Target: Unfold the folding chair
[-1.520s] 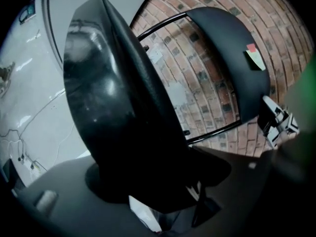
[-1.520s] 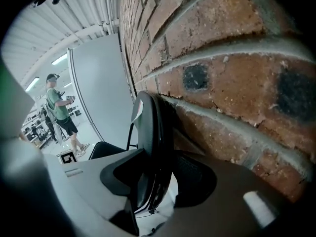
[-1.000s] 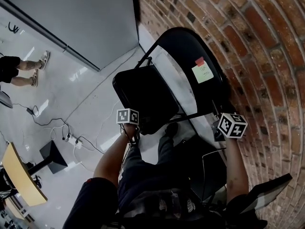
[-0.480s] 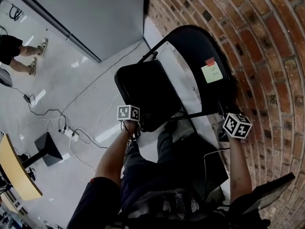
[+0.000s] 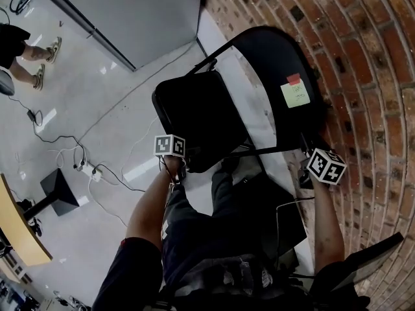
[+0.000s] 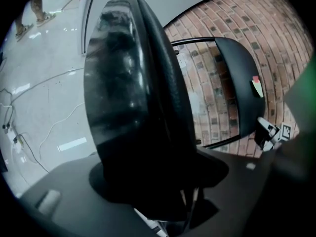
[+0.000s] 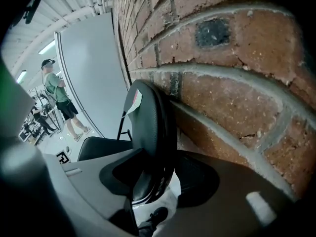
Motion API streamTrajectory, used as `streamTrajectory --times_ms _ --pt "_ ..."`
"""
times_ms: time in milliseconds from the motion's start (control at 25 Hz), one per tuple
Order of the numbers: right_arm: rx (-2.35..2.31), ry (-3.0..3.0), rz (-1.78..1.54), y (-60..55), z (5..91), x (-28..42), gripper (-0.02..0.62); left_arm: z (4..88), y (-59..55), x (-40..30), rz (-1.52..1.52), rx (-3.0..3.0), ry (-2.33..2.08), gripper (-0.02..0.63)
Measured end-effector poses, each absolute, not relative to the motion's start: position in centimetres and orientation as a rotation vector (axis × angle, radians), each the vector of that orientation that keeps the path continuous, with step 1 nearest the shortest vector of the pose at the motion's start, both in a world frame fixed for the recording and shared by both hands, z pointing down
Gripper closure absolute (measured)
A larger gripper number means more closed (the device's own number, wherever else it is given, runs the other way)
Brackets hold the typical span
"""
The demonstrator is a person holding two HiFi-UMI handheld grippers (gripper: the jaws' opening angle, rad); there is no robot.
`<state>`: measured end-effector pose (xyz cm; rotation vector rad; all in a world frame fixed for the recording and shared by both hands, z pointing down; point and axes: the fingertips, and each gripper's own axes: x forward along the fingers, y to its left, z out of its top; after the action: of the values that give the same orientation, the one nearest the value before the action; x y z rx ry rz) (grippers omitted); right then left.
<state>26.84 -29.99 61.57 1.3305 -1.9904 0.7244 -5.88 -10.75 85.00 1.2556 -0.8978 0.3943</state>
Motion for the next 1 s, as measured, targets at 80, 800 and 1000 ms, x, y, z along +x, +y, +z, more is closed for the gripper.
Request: streamTrajectory --times_ms 80,800,1000 --pt "1.325 -1.99 0.725 -30.0 61.9 26.8 0.405 85.4 -10.4 -6.2 0.387 1.248 -0.896 0.264" --pt "1.313 -1.954 0.758 -28.3 65.2 25.1 0.399 90.4 -6.8 -9.7 0.359 1.204 -0.858 0.232" --pt "1.315 -1.957 0.761 -28.0 64.8 24.2 0.399 90.6 -6.1 -10.9 0.351 1.196 -0.846 0.208"
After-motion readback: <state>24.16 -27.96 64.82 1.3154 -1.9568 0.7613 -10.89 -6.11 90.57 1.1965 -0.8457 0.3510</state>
